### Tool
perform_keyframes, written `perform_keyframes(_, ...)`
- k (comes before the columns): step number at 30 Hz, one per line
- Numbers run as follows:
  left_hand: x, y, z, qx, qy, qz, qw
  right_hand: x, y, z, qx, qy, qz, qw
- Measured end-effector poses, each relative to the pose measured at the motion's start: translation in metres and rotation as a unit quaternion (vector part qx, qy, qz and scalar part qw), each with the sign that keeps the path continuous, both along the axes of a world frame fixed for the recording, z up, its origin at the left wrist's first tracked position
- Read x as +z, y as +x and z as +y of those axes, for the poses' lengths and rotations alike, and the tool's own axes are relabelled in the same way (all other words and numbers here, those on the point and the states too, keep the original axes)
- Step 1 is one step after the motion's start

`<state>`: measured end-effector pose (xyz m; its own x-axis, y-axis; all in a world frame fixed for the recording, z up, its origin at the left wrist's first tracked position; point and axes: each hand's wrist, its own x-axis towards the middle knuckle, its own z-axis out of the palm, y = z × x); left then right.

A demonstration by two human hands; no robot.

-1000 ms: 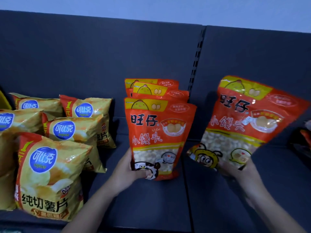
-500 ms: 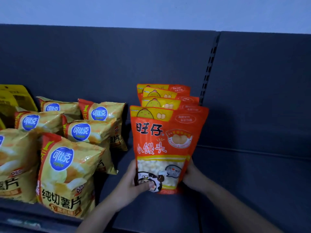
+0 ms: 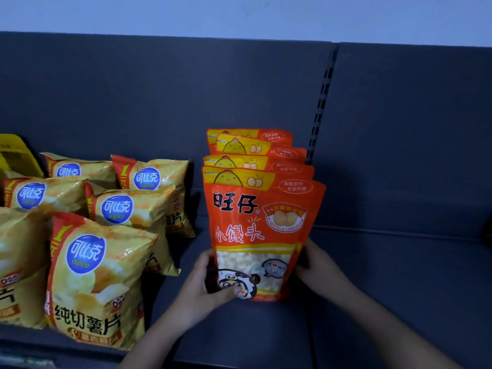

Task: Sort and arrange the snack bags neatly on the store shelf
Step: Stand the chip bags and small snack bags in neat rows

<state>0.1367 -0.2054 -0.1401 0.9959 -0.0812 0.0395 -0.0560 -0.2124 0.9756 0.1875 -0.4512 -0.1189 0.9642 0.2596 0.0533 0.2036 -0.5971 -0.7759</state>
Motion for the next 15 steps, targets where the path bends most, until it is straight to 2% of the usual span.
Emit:
perform_keyframes(6,0.009,-0.005,0.003,0.007,-0.048,-0.016,0.999,0.001,-0.012,-0.028,-0.073,0.03,-0.033,0.996)
perform_keyframes(9,0.014,-0.002,0.002,0.03,-0.042,-0.037,0.998,0.001,-0.018,-0.032,-0.068,0.014,-0.026,0.997)
perform_keyframes(12,0.029,0.0,-0.005,0.103,0.006,-0.105,0.989,0.0,-0.026,-0.032,-0.05,-0.032,-0.018,0.998)
perform_keyframes(15,0.047,-0.009,-0.016,0.182,0.053,-0.195,0.962,0.001,-0.033,-0.035,-0.038,-0.095,-0.033,0.994)
